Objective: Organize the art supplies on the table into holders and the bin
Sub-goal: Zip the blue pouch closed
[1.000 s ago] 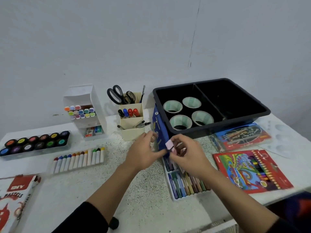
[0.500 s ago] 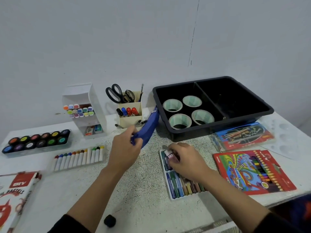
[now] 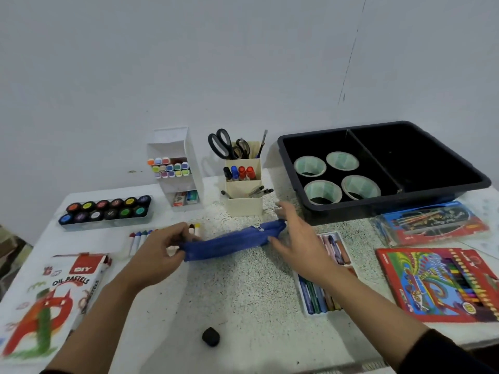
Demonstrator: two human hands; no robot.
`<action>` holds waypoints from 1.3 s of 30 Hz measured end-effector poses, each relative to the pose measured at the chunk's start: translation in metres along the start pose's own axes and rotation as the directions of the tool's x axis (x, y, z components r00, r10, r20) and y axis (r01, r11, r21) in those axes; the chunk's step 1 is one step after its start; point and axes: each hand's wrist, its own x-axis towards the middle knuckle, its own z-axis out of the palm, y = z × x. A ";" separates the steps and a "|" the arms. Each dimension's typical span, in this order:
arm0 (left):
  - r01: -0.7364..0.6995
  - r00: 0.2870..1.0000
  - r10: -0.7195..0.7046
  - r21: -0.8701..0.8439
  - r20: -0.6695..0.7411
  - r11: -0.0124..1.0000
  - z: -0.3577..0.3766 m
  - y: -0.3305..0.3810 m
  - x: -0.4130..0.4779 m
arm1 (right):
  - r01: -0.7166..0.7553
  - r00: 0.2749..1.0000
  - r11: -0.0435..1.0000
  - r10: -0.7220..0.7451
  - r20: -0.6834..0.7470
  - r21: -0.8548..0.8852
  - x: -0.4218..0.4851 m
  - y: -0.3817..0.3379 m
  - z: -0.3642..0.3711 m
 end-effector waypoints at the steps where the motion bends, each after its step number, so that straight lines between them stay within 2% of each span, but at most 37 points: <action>1: 0.021 0.998 -0.024 0.043 0.061 0.999 -0.007 -0.001 0.000 | 0.020 1.000 1.000 -0.020 0.014 -0.014 0.004 -0.001 0.005; 3: 0.033 0.969 -0.068 0.147 0.238 0.989 -0.015 0.005 0.001 | 0.095 0.995 0.992 -0.096 -0.008 -0.077 0.011 0.001 0.010; 5: -0.043 0.953 -0.025 0.215 0.303 0.976 -0.016 0.018 0.004 | 0.142 0.989 0.985 -0.145 -0.027 -0.098 0.016 0.002 0.015; 8: -0.177 0.979 0.134 0.314 0.154 0.933 0.008 0.047 0.020 | 0.175 0.984 0.977 -0.178 -0.020 -0.122 0.019 0.001 0.018; 12: -0.346 0.937 0.339 0.357 0.084 0.868 0.047 0.059 0.050 | 0.204 0.978 0.970 -0.207 -0.015 -0.131 0.019 0.000 0.017; 18: -0.420 0.904 0.424 0.309 0.058 0.854 0.040 0.065 0.063 | 0.187 0.979 0.968 -0.198 -0.046 -0.169 0.018 0.003 0.007; 22: -0.377 0.921 0.389 0.299 0.024 0.876 0.032 0.060 0.057 | 0.203 0.973 0.957 -0.221 -0.069 -0.210 0.019 -0.003 0.001; 25: -0.280 0.953 0.301 0.284 -0.031 0.917 0.030 0.056 0.051 | 0.192 0.973 0.953 -0.216 -0.078 -0.236 0.021 -0.003 -0.005; 28: -0.175 0.976 0.196 0.191 -0.097 0.966 0.022 0.047 0.047 | 0.169 0.974 0.961 -0.197 -0.110 -0.219 0.023 -0.002 -0.018; 33: -0.040 0.991 0.054 0.119 -0.119 0.992 0.021 0.042 0.045 | 0.071 0.987 0.986 -0.092 -0.133 -0.152 0.015 0.000 -0.057; 35: 0.004 0.992 0.005 0.074 -0.124 0.997 0.024 0.044 0.045 | 0.019 0.998 0.965 -0.035 -0.055 -0.260 0.010 0.006 -0.067; 39: 0.016 0.991 -0.006 0.071 -0.134 0.997 0.028 0.044 0.043 | -0.093 0.969 0.828 0.204 0.143 -0.553 -0.004 0.008 -0.060</action>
